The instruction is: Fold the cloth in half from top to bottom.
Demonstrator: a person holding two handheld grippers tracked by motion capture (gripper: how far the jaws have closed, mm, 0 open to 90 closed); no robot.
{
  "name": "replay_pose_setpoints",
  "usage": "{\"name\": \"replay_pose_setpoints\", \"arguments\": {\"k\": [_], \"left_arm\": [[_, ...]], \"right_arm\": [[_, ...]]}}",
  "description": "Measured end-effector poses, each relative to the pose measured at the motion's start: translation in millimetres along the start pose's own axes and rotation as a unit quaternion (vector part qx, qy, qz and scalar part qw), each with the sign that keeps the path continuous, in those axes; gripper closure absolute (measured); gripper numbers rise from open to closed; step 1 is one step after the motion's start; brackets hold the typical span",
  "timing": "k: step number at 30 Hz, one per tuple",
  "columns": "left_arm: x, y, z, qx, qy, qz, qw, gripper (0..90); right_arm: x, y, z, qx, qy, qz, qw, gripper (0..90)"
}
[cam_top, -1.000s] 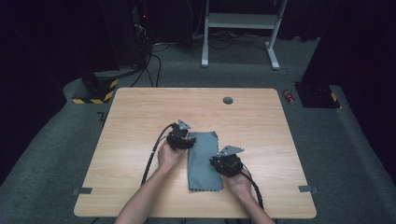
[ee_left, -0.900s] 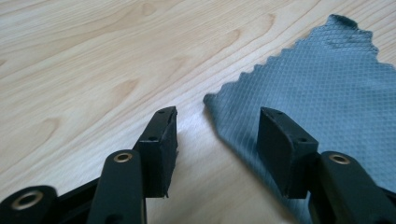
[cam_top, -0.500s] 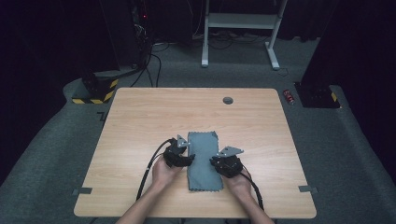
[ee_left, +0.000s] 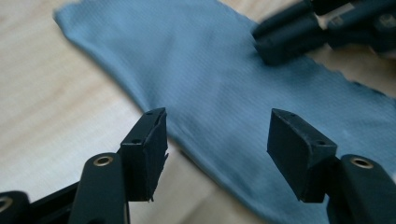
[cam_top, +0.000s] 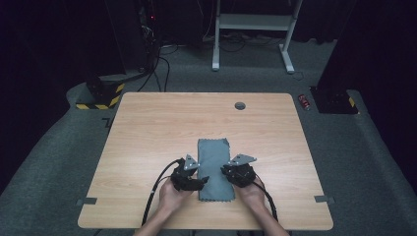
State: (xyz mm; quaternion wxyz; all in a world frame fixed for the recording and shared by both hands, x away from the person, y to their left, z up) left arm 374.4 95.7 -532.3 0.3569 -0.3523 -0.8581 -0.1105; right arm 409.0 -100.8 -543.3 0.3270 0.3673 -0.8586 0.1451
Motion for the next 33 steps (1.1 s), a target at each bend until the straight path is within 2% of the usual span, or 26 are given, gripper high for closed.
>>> {"name": "replay_pose_setpoints", "arguments": {"k": [2,4,9,13,16,20,25,29,31,33], "left_arm": [[0.3,-0.7,8.0,0.011,0.004,0.002,0.9999,37.6],[2.4,-1.9,14.1,0.000,0.000,-0.010,1.0000,37.2],[11.5,-1.4,21.9,-0.009,0.008,-0.024,0.9997,36.5],[15.1,5.0,24.2,0.016,-0.004,-0.011,0.9998,36.1],[17.3,15.4,16.8,0.023,-0.017,-0.011,0.9995,36.3],[11.5,35.3,0.2,0.048,-0.028,-0.014,0.9983,37.2],[-4.9,58.0,-23.1,0.079,-0.030,-0.032,0.9959,38.7],[-19.2,72.0,-37.9,0.085,-0.016,-0.051,0.9949,39.9],[-26.2,77.4,-44.2,0.082,-0.008,-0.060,0.9948,39.8],[-31.9,82.5,-49.9,0.090,-0.013,-0.062,0.9939,39.9]], "right_arm": [[0.0,-0.3,-0.3,0.000,0.002,-0.002,1.0000,79.3],[0.1,-0.3,-0.3,0.003,0.002,-0.002,1.0000,79.3],[-0.1,0.2,-1.3,0.005,0.006,-0.003,1.0000,78.1],[-0.2,1.8,-2.6,0.011,0.009,-0.007,0.9999,71.9],[1.2,-2.2,-5.9,0.008,0.008,-0.005,0.9999,69.2],[5.0,-17.8,-16.7,-0.030,-0.007,0.004,0.9995,68.2],[-4.9,-41.7,-32.3,-0.074,-0.009,0.029,0.9968,72.1],[-17.1,-55.2,-40.7,-0.093,-0.007,0.049,0.9945,71.4],[-22.1,-60.4,-43.8,-0.102,-0.003,0.056,0.9933,70.4],[-25.7,-64.7,-46.0,-0.109,-0.001,0.062,0.9921,69.1]]}}
Point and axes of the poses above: each handheld gripper's, and its own axes: x roughly backward along the jaws, z roughly out of its underside, y roughly to its left, the point moved 3 cm from there along -x, roughly forward along the jaws, and after that the axes turned 1 degree about z, right-handed, at the moved point
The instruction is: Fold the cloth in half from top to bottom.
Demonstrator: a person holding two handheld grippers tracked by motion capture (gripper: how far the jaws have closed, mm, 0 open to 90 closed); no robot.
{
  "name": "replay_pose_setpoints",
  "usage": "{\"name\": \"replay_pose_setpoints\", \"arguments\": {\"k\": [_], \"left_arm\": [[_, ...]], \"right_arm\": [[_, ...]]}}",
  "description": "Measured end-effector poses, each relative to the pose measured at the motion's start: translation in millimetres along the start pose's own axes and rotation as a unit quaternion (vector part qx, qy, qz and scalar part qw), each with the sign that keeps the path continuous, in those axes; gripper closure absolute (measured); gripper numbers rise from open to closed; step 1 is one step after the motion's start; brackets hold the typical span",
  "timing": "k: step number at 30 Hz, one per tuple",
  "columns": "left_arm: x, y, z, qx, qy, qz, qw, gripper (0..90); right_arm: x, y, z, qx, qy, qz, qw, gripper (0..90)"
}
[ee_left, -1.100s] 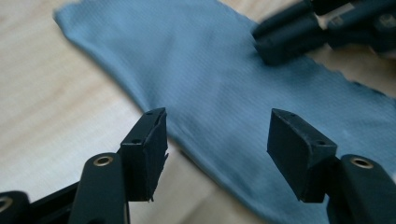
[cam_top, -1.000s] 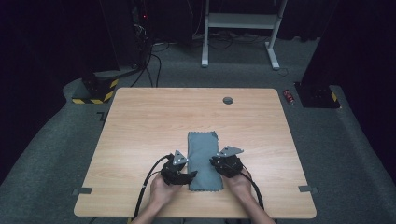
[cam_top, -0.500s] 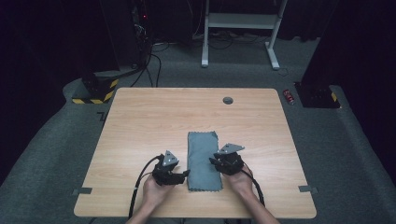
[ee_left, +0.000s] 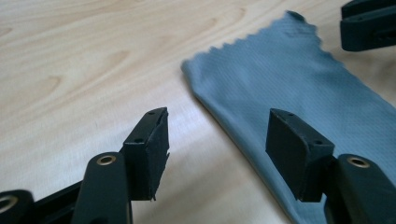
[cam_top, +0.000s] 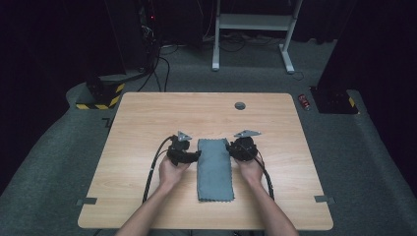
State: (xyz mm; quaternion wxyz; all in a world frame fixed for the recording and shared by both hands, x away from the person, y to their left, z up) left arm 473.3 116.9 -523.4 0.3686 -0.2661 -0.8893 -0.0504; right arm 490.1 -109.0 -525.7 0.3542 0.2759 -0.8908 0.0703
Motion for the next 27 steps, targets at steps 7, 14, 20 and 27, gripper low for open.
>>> {"name": "replay_pose_setpoints", "arguments": {"k": [7,14,20,27], "left_arm": [[-23.5,10.3,-11.8,0.020,0.022,-0.014,0.9995,39.6],[-32.7,14.6,-16.4,0.026,0.025,-0.015,0.9993,42.4],[-38.2,10.1,-20.3,0.006,0.025,-0.027,0.9993,48.1],[-38.3,5.0,-20.8,-0.014,0.029,-0.021,0.9993,69.6]], "right_arm": [[-13.9,-5.3,-7.6,-0.019,0.011,0.013,0.9997,63.7],[-27.1,-3.4,-13.5,-0.018,0.035,0.019,0.9990,61.1],[-30.1,-2.8,-12.5,0.004,0.040,0.036,0.9986,66.6],[-30.2,0.6,-12.8,0.021,0.046,0.015,0.9986,82.8]]}}
Point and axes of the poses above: each handheld gripper's, and its own axes: x roughly backward along the jaws, z roughly out of its underside, y roughly to its left, the point moved 3 cm from there along -x, roughly forward along the jaws, and after that the axes turned 1 degree about z, right-handed, at the moved point
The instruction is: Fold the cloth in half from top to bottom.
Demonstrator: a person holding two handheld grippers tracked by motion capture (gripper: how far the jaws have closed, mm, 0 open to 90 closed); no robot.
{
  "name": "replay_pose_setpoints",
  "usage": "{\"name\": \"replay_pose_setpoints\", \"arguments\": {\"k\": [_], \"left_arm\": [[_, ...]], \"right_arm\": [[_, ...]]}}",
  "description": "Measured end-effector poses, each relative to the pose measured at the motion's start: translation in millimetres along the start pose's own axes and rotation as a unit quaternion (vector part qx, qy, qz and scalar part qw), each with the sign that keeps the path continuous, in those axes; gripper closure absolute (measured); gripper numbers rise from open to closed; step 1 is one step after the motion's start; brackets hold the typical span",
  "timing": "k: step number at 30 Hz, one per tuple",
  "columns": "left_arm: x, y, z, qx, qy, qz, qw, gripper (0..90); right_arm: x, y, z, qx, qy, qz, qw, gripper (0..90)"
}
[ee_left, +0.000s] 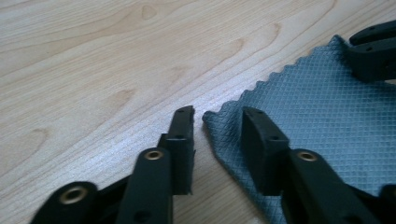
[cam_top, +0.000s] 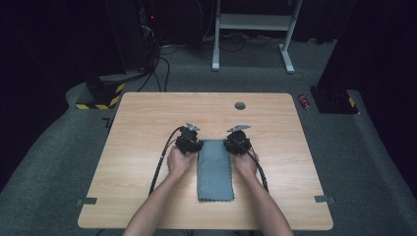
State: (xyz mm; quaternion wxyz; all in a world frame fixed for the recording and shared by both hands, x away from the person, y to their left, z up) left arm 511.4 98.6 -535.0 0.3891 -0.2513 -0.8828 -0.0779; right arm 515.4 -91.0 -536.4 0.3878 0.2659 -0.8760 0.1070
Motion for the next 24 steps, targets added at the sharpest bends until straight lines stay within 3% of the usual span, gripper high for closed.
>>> {"name": "replay_pose_setpoints", "arguments": {"k": [4,7,12,24], "left_arm": [[0.2,-0.7,-0.3,0.001,0.004,0.015,0.9999,80.0],[-0.3,1.3,0.0,0.019,0.003,0.037,0.9991,87.3],[2.5,2.3,-1.5,0.011,0.006,0.046,0.9989,88.8],[23.9,7.4,-15.8,0.013,-0.027,0.066,0.9973,88.9]], "right_arm": [[-0.3,-2.0,-1.1,-0.001,0.004,-0.012,0.9999,86.7],[-0.3,-0.5,-4.1,0.003,0.017,-0.008,0.9998,87.9],[3.2,-1.4,-4.6,-0.002,0.012,-0.015,0.9998,88.4],[27.7,0.8,-17.8,0.011,-0.030,-0.013,0.9994,88.8]]}}
Point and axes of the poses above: each handheld gripper's, and its own axes: x roughly backward along the jaws, z roughly out of its underside, y roughly to its left, the point moved 3 cm from there along -x, roughly forward along the jaws, and after that the axes turned 1 degree about z, right-handed, at the moved point
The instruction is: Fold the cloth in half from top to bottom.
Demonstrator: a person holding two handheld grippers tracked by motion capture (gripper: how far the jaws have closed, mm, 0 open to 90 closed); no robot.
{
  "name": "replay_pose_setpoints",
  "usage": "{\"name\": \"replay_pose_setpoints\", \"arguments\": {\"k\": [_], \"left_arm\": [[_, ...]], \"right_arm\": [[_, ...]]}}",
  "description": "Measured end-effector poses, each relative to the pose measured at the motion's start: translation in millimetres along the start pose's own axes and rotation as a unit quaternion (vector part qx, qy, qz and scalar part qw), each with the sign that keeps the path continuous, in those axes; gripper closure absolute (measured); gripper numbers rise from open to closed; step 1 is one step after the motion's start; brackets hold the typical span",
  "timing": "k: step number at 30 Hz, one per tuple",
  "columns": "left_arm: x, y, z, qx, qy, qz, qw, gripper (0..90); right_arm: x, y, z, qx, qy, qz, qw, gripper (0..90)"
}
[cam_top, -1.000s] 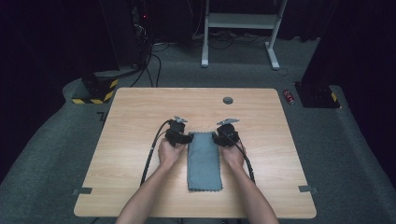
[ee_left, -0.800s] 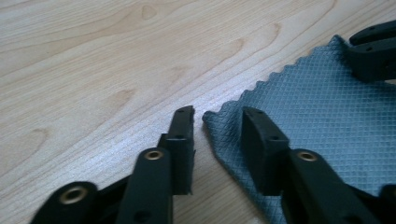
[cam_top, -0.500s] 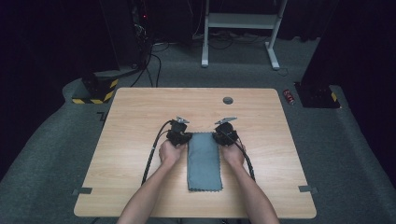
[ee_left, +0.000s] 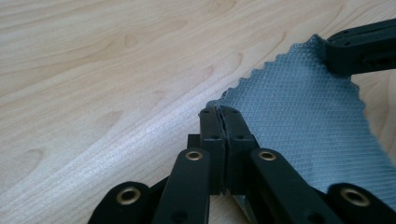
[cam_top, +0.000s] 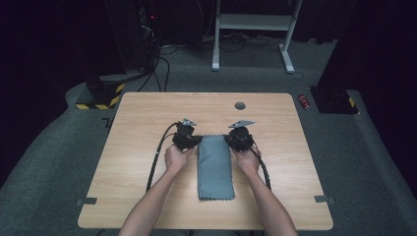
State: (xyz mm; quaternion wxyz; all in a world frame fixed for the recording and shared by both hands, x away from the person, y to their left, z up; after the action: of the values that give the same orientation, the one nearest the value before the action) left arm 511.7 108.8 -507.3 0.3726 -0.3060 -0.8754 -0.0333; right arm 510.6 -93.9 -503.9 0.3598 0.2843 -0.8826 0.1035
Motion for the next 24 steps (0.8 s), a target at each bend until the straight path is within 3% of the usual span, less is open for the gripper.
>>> {"name": "replay_pose_setpoints", "arguments": {"k": [2,7,10,16,19,24], "left_arm": [[2.2,0.8,-2.0,0.006,-0.007,0.005,0.9999,88.9],[3.4,2.2,-10.2,-0.006,-0.002,-0.001,1.0000,88.9],[8.8,6.2,-23.3,0.001,-0.012,0.005,0.9999,88.9],[22.5,4.6,-54.5,-0.021,-0.032,-0.009,0.9992,89.0],[27.7,1.4,-53.8,-0.027,-0.037,-0.003,0.9989,89.0],[28.9,-2.7,-39.3,-0.033,-0.031,0.011,0.9989,88.9]], "right_arm": [[0.9,-0.8,-0.9,-0.002,-0.003,0.000,1.0000,88.8],[3.7,-2.9,-9.0,-0.004,-0.005,0.000,1.0000,88.9],[7.6,-5.0,-18.1,-0.008,-0.011,0.002,0.9999,88.9],[17.6,-12.3,-40.5,-0.017,-0.033,0.013,0.9992,88.9],[24.7,-13.0,-44.3,-0.017,-0.043,0.012,0.9989,88.9],[28.9,-8.1,-32.6,-0.004,-0.043,0.005,0.9990,88.9]]}}
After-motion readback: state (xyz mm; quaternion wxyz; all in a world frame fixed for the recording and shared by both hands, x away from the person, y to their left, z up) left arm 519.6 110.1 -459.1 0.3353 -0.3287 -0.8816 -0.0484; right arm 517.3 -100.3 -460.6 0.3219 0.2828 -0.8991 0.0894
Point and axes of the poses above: each handheld gripper's, and its own axes: x roughly backward along the jaws, z roughly out of its underside, y roughly to its left, the point moved 3 cm from there along -x, roughly forward along the jaws, and after that the axes turned 1 degree about z, right-handed, at the moved point
